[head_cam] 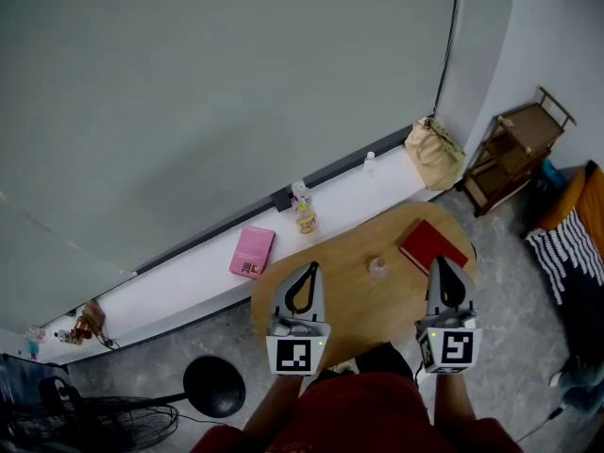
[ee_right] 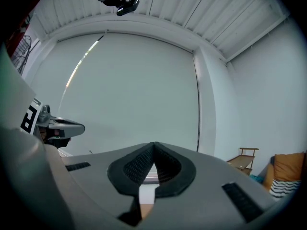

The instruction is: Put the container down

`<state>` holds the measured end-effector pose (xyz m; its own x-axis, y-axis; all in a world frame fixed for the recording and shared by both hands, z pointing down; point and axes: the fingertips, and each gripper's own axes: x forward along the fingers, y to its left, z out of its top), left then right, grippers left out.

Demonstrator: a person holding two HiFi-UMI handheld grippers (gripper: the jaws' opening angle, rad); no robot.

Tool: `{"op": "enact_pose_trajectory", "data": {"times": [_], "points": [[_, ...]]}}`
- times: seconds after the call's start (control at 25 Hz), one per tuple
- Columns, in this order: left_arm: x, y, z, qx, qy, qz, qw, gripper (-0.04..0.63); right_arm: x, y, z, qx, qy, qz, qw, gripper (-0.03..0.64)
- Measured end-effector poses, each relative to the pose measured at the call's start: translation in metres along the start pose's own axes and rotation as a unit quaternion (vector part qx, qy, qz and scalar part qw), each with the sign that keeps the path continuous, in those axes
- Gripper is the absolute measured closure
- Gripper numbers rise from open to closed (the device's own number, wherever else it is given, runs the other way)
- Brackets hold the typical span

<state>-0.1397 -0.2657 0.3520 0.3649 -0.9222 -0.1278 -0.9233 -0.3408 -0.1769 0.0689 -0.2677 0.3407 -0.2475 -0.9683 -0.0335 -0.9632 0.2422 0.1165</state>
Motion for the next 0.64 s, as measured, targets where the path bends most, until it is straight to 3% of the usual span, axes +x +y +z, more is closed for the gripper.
{"op": "enact_pose_trajectory", "data": {"times": [0.16, 0.64], "points": [[-0.0002, 0.0022, -0.0059, -0.024, 0.013, 0.006, 0.9996, 0.591, 0.0016, 0.0026, -0.001, -0.001, 0.002, 0.0, 1.0, 0.618], [0.0034, 0.0005, -0.0101, -0.016, 0.013, -0.003, 0.9998, 0.591, 0.0007, -0.0072, -0.0016, 0.001, -0.001, -0.018, 1.0, 0.618]]}}
